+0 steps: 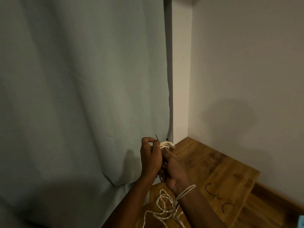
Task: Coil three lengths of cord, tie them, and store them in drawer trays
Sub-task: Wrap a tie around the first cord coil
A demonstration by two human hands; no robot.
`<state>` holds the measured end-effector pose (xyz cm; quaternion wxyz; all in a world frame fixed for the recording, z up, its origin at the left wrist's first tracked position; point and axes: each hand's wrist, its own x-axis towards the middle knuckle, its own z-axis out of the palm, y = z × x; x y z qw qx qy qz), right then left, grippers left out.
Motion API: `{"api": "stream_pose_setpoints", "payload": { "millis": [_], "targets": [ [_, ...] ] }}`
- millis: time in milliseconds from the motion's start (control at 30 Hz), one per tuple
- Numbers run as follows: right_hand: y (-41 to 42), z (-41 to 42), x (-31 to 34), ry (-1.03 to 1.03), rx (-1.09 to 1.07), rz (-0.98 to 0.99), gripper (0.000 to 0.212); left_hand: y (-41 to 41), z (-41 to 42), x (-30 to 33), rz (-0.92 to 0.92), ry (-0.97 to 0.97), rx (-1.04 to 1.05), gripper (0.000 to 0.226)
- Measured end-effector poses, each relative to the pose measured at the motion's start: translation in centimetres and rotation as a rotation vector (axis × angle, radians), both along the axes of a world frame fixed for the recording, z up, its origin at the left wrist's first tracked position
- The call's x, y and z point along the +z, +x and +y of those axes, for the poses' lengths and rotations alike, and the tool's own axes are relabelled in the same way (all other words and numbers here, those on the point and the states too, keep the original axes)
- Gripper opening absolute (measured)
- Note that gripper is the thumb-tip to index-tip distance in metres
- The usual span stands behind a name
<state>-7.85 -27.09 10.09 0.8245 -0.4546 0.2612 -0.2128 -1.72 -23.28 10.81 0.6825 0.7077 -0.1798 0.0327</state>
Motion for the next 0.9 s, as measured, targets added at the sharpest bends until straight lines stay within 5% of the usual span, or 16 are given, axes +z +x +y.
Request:
{"api": "stream_pose_setpoints", "payload": {
  "millis": [267, 400, 500, 567, 633, 700, 800, 900],
  "targets": [
    [-0.9, -1.0, 1.5, -0.117, 0.041, -0.028, 0.013, 0.6, -0.4, 0.4, -0.06, 0.014, 0.056, 0.012],
    [-3.1, -2.0, 1.8, -0.23, -0.047, -0.183, 0.014, 1.4, 0.0, 0.3, -0.076, 0.038, 0.171, 0.014],
    [-4.5, -3.1, 2.6, -0.287, 0.101, -0.321, 0.016, 1.4, 0.3, 0.5, -0.124, 0.072, 0.171, 0.01],
    [-5.0, -4.1, 3.0, -0.558, 0.23, -0.354, 0.021, 1.4, 0.2, 0.5, -0.147, 0.088, 0.165, 0.009],
    [-4.8, -5.4, 3.1, -1.113, 0.195, -0.295, 0.033, 1.6, 0.0, 0.6, -0.171, 0.121, 0.154, 0.009],
    [-4.1, -6.4, 3.6, -1.386, 0.108, -0.258, 0.029, 1.8, -0.3, 0.7, -0.196, 0.156, 0.135, 0.009],
    [-3.3, -7.1, 5.3, -1.35, 0.031, -0.276, 0.009, 1.7, -0.8, 0.8, -0.278, 0.223, 0.104, 0.009],
    [-2.9, -7.6, 7.0, -1.238, -0.016, -0.282, 0.013, 1.4, -1.0, 0.7, -0.301, 0.266, 0.098, 0.006]
  ]
}}
